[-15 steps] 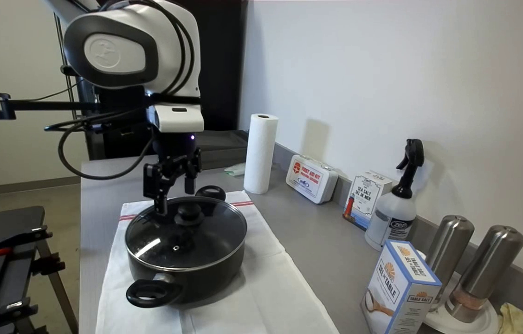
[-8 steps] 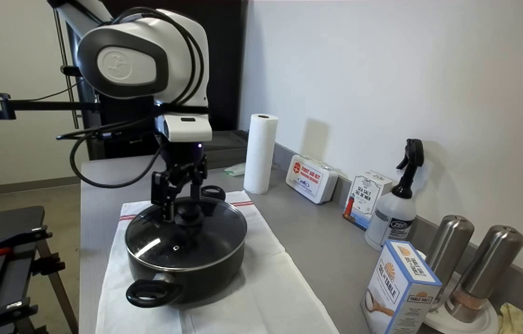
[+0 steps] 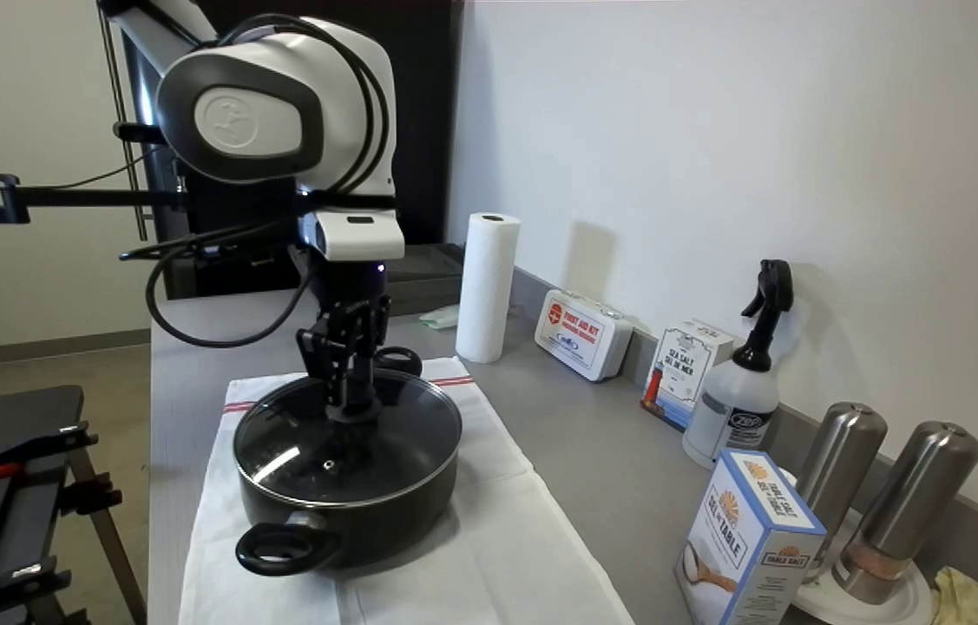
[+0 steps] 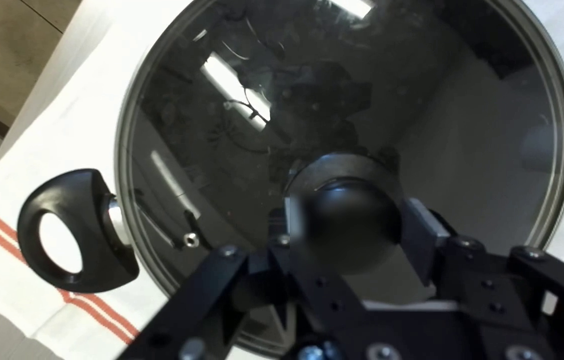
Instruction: Put the glass lid on the counter.
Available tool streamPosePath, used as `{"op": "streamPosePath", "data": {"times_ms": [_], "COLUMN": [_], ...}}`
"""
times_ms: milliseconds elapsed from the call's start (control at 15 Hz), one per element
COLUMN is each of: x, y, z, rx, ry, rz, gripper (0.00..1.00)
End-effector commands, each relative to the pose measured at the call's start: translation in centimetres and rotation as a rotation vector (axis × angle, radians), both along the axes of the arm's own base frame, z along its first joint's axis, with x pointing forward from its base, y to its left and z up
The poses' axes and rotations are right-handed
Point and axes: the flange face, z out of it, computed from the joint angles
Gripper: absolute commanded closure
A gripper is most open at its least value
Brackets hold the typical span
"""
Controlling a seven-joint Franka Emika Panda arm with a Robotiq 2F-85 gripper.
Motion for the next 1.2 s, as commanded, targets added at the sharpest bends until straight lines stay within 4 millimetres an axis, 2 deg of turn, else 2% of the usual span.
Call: {"op": "streamPosePath", "data": {"times_ms": [0,333,733,867,1133], "x": [0.4,-0.5,-2.1,-2.4,-2.7], "y": [0.1,0.7,3.2,4.6,9.1], "z": [0.1,2.0,5.3,5.8,5.9], "rx": [-0.005,-0.032,-0.097,-0.101,-0.096], "ry": [-0.022,-0.038,-0.076,-0.083,-0.088], "rz": [-0.010,0.016,0.113,0.148,0.247], "gripper": [0.75,0.75,0.75,0.75,0.75]}}
